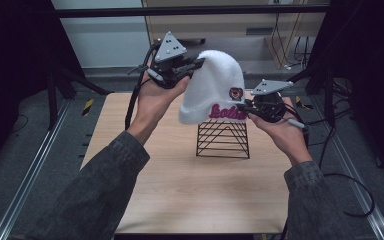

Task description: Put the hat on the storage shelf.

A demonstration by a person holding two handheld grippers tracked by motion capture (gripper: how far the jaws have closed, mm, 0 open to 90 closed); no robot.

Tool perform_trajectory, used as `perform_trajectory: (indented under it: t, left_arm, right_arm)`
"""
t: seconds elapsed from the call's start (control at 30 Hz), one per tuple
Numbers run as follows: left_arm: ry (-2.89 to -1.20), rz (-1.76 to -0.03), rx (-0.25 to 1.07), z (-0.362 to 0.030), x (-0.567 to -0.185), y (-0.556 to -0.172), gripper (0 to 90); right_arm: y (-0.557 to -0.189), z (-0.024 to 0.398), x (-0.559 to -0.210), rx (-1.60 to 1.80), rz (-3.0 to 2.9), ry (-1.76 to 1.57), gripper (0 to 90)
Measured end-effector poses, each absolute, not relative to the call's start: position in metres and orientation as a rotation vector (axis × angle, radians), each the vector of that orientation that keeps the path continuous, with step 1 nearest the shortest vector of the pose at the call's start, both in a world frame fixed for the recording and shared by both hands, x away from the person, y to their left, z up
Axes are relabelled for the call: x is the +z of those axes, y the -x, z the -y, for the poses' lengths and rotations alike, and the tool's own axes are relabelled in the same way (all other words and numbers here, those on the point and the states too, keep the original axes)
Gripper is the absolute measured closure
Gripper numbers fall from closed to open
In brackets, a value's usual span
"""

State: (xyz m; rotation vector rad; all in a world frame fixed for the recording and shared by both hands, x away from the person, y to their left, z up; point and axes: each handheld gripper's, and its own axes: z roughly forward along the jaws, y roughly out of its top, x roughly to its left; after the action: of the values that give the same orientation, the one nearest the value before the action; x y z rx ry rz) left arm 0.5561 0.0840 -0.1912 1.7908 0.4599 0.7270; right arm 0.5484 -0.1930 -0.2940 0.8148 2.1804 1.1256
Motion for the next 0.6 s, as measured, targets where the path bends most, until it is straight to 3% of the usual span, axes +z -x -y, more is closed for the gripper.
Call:
perform_trajectory:
  t: [0.6]
  left_arm:
    - [-1.899,-0.456,0.732,-0.069,-0.215,-0.559,83.8]
  right_arm:
    - [-0.555,0.198,-0.325,1.067,-2.246,-0.861,77.6]
